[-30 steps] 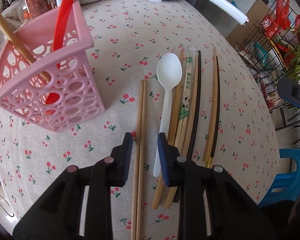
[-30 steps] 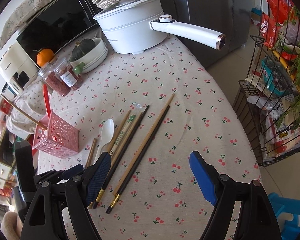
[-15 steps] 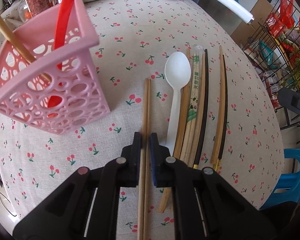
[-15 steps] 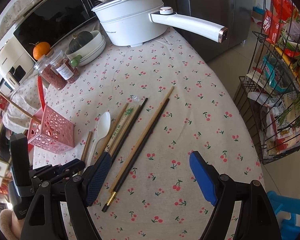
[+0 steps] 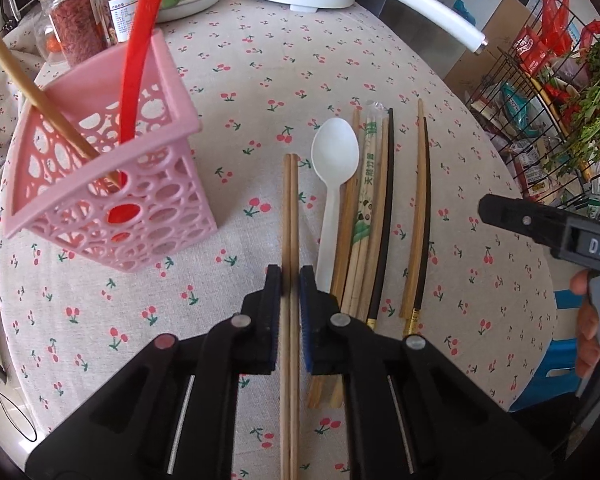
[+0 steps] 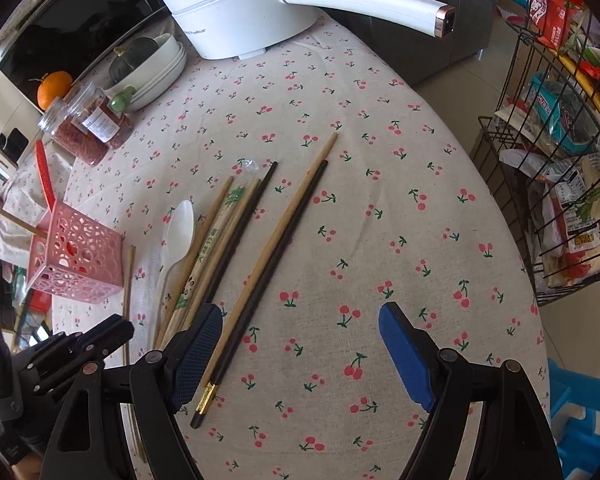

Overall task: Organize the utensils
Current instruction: 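Lift the chopstick with the left gripper while the right gripper grasps the white plastic spoon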

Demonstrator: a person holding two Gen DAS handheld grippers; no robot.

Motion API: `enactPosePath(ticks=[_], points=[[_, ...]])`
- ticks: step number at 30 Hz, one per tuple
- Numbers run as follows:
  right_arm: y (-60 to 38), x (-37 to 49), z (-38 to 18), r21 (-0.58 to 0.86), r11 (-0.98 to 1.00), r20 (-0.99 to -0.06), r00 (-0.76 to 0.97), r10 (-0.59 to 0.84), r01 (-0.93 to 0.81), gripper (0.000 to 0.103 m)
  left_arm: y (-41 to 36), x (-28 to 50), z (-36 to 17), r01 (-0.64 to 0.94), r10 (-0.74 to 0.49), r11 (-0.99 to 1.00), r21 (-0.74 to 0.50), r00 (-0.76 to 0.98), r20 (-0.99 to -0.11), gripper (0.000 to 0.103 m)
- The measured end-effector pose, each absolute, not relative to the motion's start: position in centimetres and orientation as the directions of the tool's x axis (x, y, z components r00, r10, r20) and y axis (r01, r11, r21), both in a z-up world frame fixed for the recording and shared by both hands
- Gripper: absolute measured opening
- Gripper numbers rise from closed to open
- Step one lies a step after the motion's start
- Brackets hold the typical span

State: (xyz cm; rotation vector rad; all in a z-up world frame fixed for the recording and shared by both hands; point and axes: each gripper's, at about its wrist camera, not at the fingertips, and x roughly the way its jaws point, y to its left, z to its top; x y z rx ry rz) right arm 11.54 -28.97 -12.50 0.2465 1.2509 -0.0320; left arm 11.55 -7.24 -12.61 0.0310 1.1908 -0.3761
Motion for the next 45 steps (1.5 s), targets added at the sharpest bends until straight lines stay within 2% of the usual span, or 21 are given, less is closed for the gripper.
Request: enactPosePath(ticks=[13, 14, 18, 24, 28, 33, 42, 45], points=[[-23.7, 15.0, -13.3, 0.205, 0.975, -0.932, 0.320, 0.169, 0.083, 0.081, -2.4, 8.7, -9.0, 0.307, -0.323, 0.927, -0.215, 0.364, -0.873, 0.010], [-23.2, 15.5, -13.3, 0.216, 0.974, -0.927, 0.329, 0.182, 0.069, 0.078, -2.0, 8.4, -8.7, 0.305, -0.326, 0.927, -0.218, 0.371, -0.869, 0.010], [-21.6, 17.6, -13.5, 0.252, 0.968, -0.905, 0.356, 0.232, 0.011, 0.056, -0.4, 7.5, -7.8, 0.298, -0.344, 0.925, -0.235, 0.394, -0.852, 0.010], [-20.4, 20.3, -14.5, 0.288, 0.956, -0.882, 0.374, 0.285, -0.051, 0.034, 1.6, 6.5, -7.2, 0.290, -0.358, 0.923, -0.253, 0.408, -0.840, 0.010], [-20.4, 21.1, -15.2, 0.306, 0.950, -0.878, 0.367, 0.307, -0.062, 0.031, 2.5, 6.6, -7.0, 0.283, -0.366, 0.922, -0.265, 0.410, -0.835, 0.010], [-21.0, 21.2, -16.3, 0.340, 0.939, -0.882, 0.329, 0.337, -0.051, 0.023, 3.2, 6.8, -6.8, 0.271, -0.369, 0.923, -0.273, 0.419, -0.830, 0.010], [-20.6, 20.9, -17.0, 0.328, 0.941, -0.889, 0.311, 0.336, -0.081, 0.024, 3.0, 6.8, -6.8, 0.271, -0.365, 0.925, -0.268, 0.424, -0.829, 0.010], [-19.5, 20.7, -17.0, 0.279, 0.953, -0.899, 0.317, 0.303, -0.120, 0.023, 3.0, 6.7, -6.7, 0.266, -0.362, 0.926, -0.267, 0.428, -0.828, 0.010]])
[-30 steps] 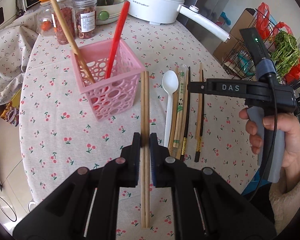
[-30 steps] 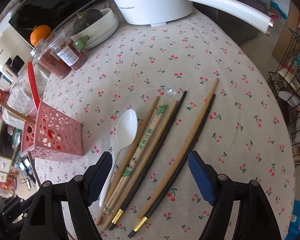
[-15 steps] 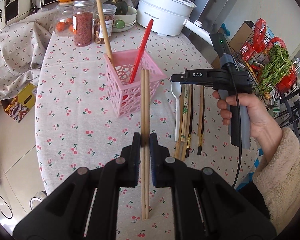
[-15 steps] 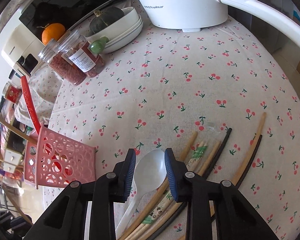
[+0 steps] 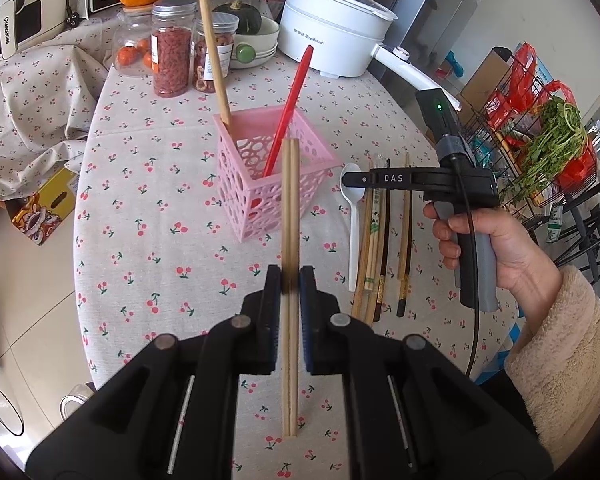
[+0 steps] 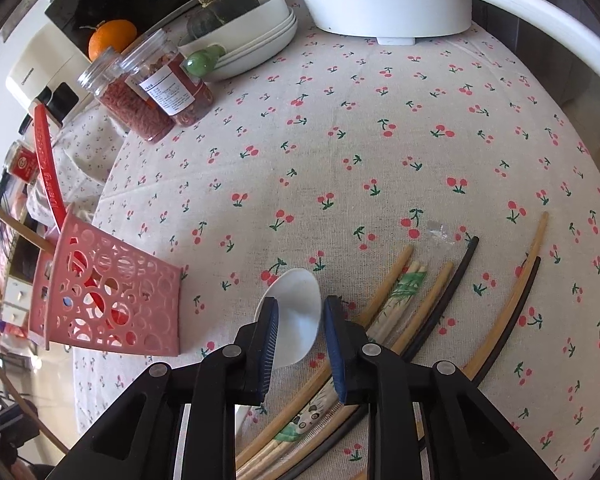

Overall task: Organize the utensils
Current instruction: 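Lift the chopstick with the left gripper while the right gripper grasps the white plastic spoon, then lower the chopstick into the pink basket and open the left gripper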

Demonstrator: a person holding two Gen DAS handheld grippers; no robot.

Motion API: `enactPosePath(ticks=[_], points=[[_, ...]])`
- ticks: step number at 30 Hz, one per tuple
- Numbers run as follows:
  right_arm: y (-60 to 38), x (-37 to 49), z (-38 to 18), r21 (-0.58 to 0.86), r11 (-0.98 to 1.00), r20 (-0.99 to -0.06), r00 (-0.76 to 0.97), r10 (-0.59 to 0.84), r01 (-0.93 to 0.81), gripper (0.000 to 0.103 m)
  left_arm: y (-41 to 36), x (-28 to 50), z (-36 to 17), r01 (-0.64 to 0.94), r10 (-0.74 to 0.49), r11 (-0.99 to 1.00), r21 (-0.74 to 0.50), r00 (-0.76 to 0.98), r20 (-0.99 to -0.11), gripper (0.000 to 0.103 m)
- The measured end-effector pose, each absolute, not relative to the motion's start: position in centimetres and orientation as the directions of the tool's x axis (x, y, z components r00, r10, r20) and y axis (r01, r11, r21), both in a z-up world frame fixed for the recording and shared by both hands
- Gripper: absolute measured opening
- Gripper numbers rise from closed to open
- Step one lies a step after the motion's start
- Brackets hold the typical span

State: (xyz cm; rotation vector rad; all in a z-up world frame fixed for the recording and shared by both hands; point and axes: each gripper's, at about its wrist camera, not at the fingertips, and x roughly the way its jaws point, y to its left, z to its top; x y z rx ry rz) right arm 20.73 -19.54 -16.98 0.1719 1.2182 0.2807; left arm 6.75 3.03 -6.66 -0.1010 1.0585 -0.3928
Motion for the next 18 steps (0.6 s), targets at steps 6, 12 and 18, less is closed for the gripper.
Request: enactPosePath(ticks=[6, 12, 18], points=[[-18.1, 19.9, -16.1, 0.249, 0.953, -0.899, 0.323, 0.295, -0.175, 0.005, 3.6, 6.4, -5.3, 0.264, -0.371, 0.925, -0.275, 0.465, -0.804, 0.010], [-17.2, 17.7, -11.3, 0.232, 0.944, -0.844, 0.433, 0.316, -0.235, 0.004, 4.3, 5.7, -2.0, 0.279, -0.393, 0.918, -0.282, 0.549, -0.737, 0.010], [-18.0, 15.3, -6.3, 0.238, 0.946, -0.766, 0.557, 0.322, -0.220, 0.004, 4.6, 4.4, 2.1, 0.312, -0.413, 0.911, -0.271, 0.662, -0.626, 0.010]])
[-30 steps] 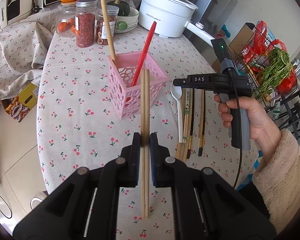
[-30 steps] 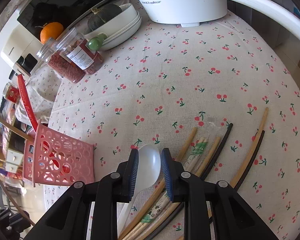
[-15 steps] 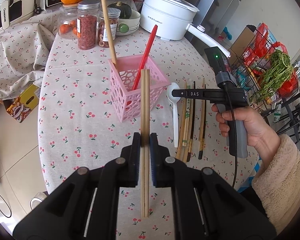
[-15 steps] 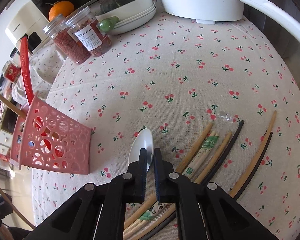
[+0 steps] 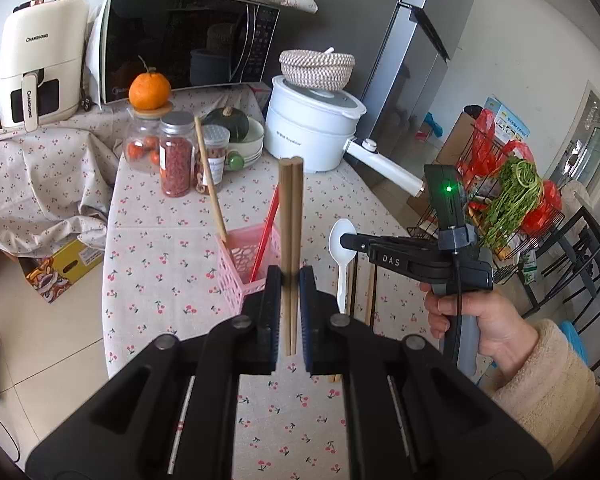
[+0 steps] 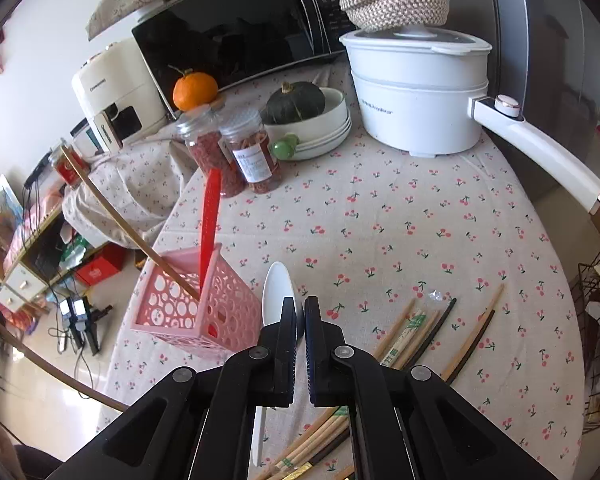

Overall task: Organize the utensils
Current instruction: 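Lower the chopstick into the pink basket and open the left gripper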

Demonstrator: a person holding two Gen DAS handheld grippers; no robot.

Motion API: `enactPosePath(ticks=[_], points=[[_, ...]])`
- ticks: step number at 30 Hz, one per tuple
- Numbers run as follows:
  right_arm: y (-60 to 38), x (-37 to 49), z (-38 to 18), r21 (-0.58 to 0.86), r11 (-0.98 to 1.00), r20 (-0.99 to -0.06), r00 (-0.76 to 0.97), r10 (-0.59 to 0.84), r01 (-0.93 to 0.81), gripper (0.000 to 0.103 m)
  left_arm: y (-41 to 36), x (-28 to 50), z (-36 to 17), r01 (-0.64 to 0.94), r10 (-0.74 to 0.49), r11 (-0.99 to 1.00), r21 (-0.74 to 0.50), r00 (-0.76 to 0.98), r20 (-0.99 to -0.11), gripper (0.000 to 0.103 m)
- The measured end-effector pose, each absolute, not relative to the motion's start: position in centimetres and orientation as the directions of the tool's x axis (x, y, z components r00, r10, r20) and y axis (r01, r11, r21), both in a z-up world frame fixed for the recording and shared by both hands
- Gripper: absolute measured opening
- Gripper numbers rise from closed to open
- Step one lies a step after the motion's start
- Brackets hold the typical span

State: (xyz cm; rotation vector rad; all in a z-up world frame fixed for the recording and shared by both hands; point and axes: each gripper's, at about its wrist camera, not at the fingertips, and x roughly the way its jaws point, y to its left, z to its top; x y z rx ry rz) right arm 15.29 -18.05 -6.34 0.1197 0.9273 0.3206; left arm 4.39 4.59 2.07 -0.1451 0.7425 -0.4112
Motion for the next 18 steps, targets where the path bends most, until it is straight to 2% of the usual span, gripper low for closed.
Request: enactPosePath(ticks=[5, 11, 14, 18], points=[[-19.1, 13.9, -2.6, 0.260, 0.949, -0.676, 0.668, 0.311, -0.178, 0.004, 5.0, 3.9, 4.5, 0.296, -0.394, 0.917, -0.266, 0.773, -0.497, 0.010], [-18.7, 12.6, 0.0, 0.246, 0.955, -0.597, 0.751, 0.283, -0.164, 0.004, 5.1, 5.1, 5.1, 0.218, -0.290, 0.951, -0.219, 0.874, -0.390, 0.010], [-18.2, 12.5, 0.3, 0.234, 0.957, -0.580, 0.766, 0.278, -0.171, 0.004, 4.9, 6.5, 4.2, 0.193, -0.259, 0.961, -0.199, 0.883, -0.391, 0.010], [-17.7, 12.5, 0.0, 0.205, 0.962, -0.577, 0.772, 0.267, -0.179, 0.004, 4.3, 9.1, 2.0, 0.166, -0.231, 0.970, -0.176, 0.852, -0.470, 0.010]])
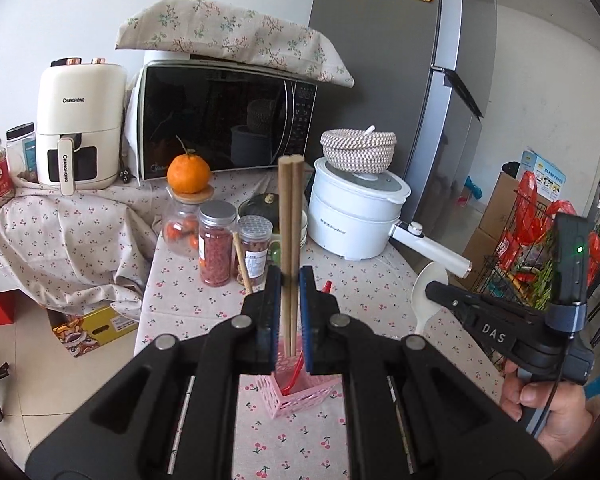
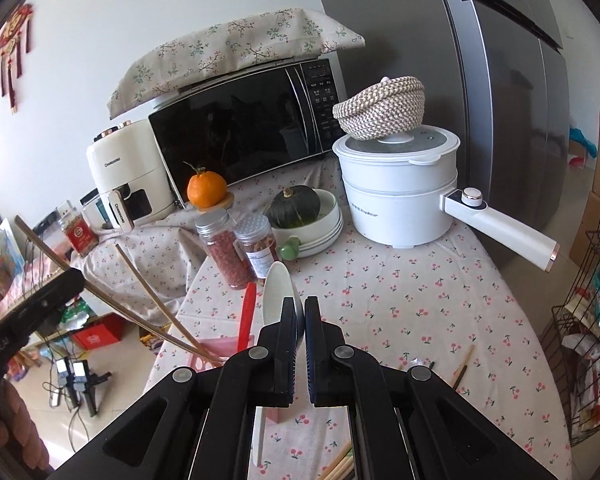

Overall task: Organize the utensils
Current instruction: 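Lower the chopstick into the pink basket and open the left gripper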

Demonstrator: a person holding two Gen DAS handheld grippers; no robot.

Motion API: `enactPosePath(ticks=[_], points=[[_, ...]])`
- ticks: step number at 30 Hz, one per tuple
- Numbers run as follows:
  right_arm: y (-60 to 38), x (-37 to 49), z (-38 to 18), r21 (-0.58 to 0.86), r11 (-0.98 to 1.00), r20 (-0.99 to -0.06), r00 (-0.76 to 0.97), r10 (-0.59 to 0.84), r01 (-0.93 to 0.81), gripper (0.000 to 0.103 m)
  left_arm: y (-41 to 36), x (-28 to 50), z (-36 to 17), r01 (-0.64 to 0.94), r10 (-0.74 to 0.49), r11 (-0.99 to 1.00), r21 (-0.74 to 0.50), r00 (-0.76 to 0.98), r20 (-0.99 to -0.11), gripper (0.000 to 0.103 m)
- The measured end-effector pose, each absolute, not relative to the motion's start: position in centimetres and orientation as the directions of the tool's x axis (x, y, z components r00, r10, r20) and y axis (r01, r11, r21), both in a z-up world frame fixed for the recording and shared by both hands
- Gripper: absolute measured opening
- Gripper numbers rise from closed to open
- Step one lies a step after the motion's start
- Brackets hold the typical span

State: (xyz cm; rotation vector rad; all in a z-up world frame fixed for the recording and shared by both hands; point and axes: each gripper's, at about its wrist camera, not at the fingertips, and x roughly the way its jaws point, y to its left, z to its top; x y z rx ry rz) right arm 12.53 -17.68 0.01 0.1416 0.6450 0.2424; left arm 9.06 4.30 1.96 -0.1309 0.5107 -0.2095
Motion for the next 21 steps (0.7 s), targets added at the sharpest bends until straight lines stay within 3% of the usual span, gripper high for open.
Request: enactPosePath(ticks=[5, 11, 16, 19, 21], points=[[-17.0, 12.5, -0.3, 0.182, 0.965, -0.573, 0.777, 0.260, -0.189, 0.004, 4.2, 11.7, -0.8, 0.144, -0.242, 0.967, -0.211, 0.786, -0.568, 0.010], [-16.5, 12.4, -0.2, 0.167, 0.967, -0.546, 0.799, 0.253, -0.192, 0.004, 4.4, 13.1, -2.6, 0.114, -0.269, 0.953, -0.282, 0.748, -0.607, 0.011], [-16.2, 12.1, 0.6, 0.184, 0.965, -0.495, 0.830, 0.257, -0.189, 0.004, 4.5, 12.4, -2.3, 0.093, -0.279, 0.945, -0.315, 0.734, -0.620, 0.055], [-15.9, 11.9, 1.2, 0.198, 0.963, -0.460, 0.850, 0.257, -0.183, 0.004, 4.7, 11.6, -2.0, 0.079, -0.252, 0.955, -0.285, 0.722, -0.644, 0.074], [-15.6, 11.8, 1.6, 0.199, 0.964, -0.439, 0.863, 0.248, -0.176, 0.004, 5.0, 11.0, -2.0, 0.052, -0.216, 0.966, -0.255, 0.708, -0.673, 0.082]])
